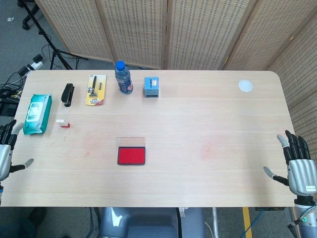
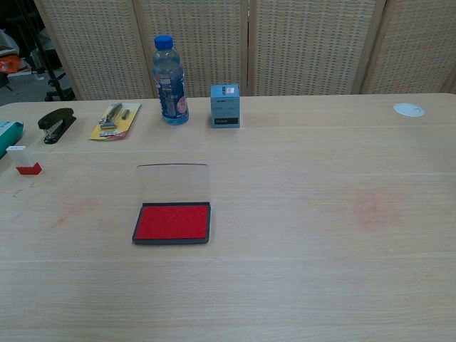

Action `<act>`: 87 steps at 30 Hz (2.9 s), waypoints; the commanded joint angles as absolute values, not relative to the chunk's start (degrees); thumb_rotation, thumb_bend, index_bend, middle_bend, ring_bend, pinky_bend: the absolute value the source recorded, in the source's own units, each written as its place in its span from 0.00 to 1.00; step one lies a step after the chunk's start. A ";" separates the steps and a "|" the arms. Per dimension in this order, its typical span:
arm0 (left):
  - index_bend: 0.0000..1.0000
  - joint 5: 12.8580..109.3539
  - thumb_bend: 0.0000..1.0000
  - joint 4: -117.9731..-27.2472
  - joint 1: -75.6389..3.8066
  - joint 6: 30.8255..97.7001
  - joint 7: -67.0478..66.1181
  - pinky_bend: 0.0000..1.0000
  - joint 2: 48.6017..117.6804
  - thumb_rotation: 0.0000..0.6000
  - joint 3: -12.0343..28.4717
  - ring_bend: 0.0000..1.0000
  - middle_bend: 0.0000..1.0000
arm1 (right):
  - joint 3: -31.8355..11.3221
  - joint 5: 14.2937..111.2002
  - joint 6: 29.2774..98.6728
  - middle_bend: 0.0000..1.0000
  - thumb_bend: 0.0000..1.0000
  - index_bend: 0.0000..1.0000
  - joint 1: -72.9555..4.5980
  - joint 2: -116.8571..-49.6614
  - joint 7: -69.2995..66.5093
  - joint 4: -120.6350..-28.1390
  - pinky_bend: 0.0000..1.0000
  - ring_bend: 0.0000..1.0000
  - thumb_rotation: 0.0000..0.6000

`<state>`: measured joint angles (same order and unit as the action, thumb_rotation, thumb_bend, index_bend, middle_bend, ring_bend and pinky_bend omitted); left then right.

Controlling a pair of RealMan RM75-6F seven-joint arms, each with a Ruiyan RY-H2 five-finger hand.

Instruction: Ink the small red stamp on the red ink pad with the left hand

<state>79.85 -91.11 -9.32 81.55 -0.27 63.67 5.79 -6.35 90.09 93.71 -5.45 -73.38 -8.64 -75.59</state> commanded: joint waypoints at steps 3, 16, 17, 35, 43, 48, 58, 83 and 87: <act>0.00 79.79 0.10 -91.07 -9.34 81.35 -0.40 0.00 63.70 1.00 5.73 0.00 0.00 | -6.29 90.05 93.55 0.00 0.04 0.00 -5.46 -73.31 -8.74 -75.62 0.00 0.00 1.00; 0.00 78.65 0.10 -90.22 -9.91 79.82 -0.55 0.00 63.89 1.00 6.06 0.00 0.00 | -6.43 89.97 93.65 0.00 0.04 0.00 -5.43 -72.82 -9.29 -76.34 0.00 0.00 1.00; 0.00 78.38 0.10 -89.79 -10.24 79.32 -0.39 0.00 63.94 1.00 6.29 0.00 0.00 | -6.44 89.94 93.62 0.00 0.04 0.00 -5.44 -72.77 -9.29 -76.43 0.00 0.00 1.00; 0.11 68.36 0.29 -60.87 -28.02 50.35 10.63 0.99 75.96 1.00 12.87 1.00 1.00 | -6.90 87.30 89.64 0.00 0.04 0.00 -6.66 -73.83 -7.67 -75.10 0.00 0.00 1.00; 0.25 69.17 0.30 -48.02 -32.36 40.96 17.28 0.99 83.27 1.00 11.40 1.00 1.00 | -7.01 86.52 88.36 0.00 0.04 0.00 -7.13 -74.34 -7.05 -74.50 0.00 0.00 1.00; 0.30 71.66 0.31 -43.65 -33.44 39.75 22.01 0.99 85.88 1.00 10.36 1.00 1.00 | -7.06 86.09 87.78 0.00 0.04 0.00 -7.28 -74.47 -6.99 -74.25 0.00 0.00 1.00; 0.35 71.85 0.32 -36.84 -34.93 39.01 24.00 0.99 91.00 1.00 10.49 1.00 1.00 | -6.93 85.76 86.96 0.00 0.04 0.00 -7.50 -74.54 -7.34 -74.08 0.00 0.00 1.00; 0.42 72.34 0.35 -24.81 -37.67 37.01 27.57 0.99 98.93 1.00 11.10 1.00 1.00 | -6.89 84.68 85.31 0.00 0.04 0.00 -7.87 -74.89 -7.78 -73.16 0.00 0.00 1.00; 0.42 72.34 0.35 -23.12 -38.06 36.08 27.77 0.99 99.94 1.00 11.14 1.00 1.00 | -6.93 84.49 85.11 0.00 0.04 0.00 -7.90 -74.90 -7.92 -73.06 0.00 0.00 1.00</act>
